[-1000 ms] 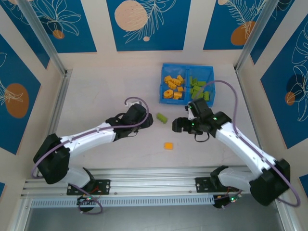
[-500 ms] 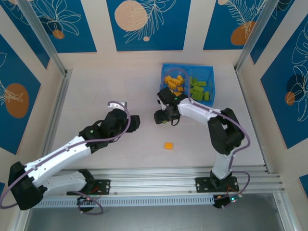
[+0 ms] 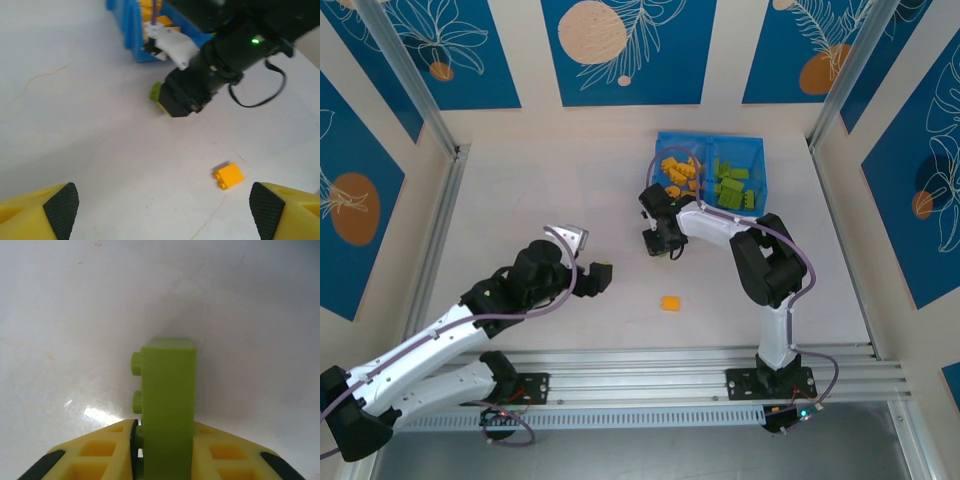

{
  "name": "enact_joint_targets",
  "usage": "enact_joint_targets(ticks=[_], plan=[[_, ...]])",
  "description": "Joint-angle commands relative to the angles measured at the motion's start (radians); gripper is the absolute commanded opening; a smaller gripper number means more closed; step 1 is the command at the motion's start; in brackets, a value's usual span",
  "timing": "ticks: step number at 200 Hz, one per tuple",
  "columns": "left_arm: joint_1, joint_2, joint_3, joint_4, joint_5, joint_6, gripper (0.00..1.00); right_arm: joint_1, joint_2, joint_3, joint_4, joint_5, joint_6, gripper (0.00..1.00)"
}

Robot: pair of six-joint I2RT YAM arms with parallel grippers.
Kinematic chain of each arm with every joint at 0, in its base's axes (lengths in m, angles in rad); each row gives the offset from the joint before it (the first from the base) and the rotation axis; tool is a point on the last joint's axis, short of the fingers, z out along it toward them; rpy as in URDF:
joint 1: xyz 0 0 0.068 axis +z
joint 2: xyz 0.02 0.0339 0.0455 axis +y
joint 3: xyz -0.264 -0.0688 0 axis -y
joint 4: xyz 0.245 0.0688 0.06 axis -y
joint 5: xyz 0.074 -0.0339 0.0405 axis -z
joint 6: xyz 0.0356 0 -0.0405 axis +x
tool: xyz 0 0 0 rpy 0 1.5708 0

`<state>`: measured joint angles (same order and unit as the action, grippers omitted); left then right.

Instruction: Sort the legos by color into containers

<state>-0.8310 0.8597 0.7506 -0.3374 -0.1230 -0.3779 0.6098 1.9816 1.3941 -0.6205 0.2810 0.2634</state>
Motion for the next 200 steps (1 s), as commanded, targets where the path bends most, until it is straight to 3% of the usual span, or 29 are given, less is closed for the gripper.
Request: enact_joint_targets(ticks=[1, 65, 107, 149, 200], plan=[[-0.003, 0.007, -0.008, 0.067, 0.127, 0.095, 0.93, 0.008, -0.069, -0.004, -0.004, -0.007, 0.010, 0.25], [-0.003, 0.011, -0.008, 0.110, 0.184, 0.138, 1.00, -0.026, -0.379, -0.062, -0.001, 0.023, 0.051, 0.22], [-0.005, 0.007, -0.005, 0.131, 0.241, 0.145, 1.00, -0.199, -0.526, -0.068, 0.052, 0.054, 0.052, 0.23], [-0.007, -0.018, 0.005, 0.103, 0.264, 0.139, 1.00, -0.419, -0.379, 0.026, 0.078, 0.057, 0.063, 0.23], [-0.007, -0.054, 0.002, 0.071, 0.250, 0.107, 1.00, -0.550, -0.089, 0.219, 0.001, -0.034, 0.130, 0.23]])
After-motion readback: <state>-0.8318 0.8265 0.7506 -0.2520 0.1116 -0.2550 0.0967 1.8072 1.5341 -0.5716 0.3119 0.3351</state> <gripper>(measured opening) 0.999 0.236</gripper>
